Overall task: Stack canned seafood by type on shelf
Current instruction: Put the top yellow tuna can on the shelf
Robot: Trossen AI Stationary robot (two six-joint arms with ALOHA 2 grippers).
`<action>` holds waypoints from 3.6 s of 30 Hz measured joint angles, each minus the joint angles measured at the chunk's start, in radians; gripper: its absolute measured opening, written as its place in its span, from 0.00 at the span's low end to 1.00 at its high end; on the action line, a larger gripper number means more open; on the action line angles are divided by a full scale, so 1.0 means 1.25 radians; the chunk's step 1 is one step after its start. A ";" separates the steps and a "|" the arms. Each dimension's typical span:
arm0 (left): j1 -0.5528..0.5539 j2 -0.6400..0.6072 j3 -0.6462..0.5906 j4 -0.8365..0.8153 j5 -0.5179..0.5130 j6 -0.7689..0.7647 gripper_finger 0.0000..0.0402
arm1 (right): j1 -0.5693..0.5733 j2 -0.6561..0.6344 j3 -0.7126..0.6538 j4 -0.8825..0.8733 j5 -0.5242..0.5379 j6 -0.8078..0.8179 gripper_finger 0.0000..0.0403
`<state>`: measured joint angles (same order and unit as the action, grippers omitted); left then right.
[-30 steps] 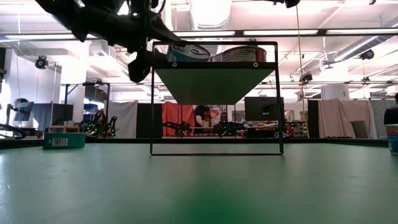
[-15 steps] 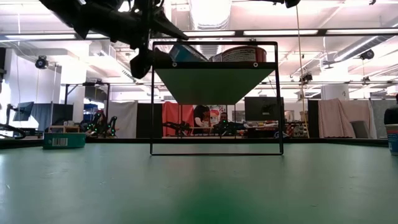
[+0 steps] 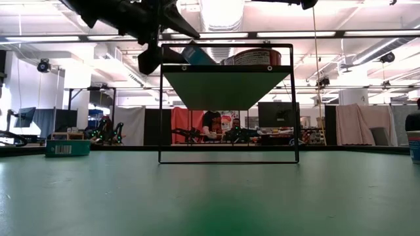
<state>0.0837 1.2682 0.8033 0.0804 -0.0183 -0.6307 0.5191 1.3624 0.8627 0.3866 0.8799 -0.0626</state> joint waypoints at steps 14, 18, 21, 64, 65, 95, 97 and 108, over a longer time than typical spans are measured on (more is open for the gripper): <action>0.000 0.000 0.055 -0.151 -0.083 0.059 0.64 | 0.000 0.000 0.000 -0.014 0.000 0.022 0.69; 0.000 0.000 0.054 -0.150 -0.083 0.072 0.64 | 0.000 0.000 0.000 -0.014 0.000 0.022 0.67; 0.000 0.000 0.054 -0.149 -0.084 0.088 0.64 | 0.000 0.000 0.000 -0.013 0.000 0.023 0.66; -0.165 0.105 0.146 -0.290 -0.160 0.554 0.00 | 0.000 0.000 0.000 -0.013 0.001 0.036 0.64; -0.163 0.105 0.146 -0.290 -0.167 0.554 0.00 | 0.000 0.000 0.000 -0.013 0.001 0.036 0.64; -0.064 0.120 0.146 -0.255 -0.212 0.561 0.00 | 0.000 0.000 0.000 -0.013 0.001 0.036 0.62; -0.061 0.120 0.146 -0.255 -0.219 0.561 0.00 | 0.000 0.000 0.000 -0.013 0.001 0.036 0.63; -0.059 0.119 0.146 -0.273 -0.270 0.561 0.00 | 0.000 0.000 0.000 -0.014 0.001 0.036 0.67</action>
<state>0.0098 1.4166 0.9859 -0.2603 -0.3559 0.0708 0.5188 1.3628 0.8627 0.3695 0.8806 -0.0181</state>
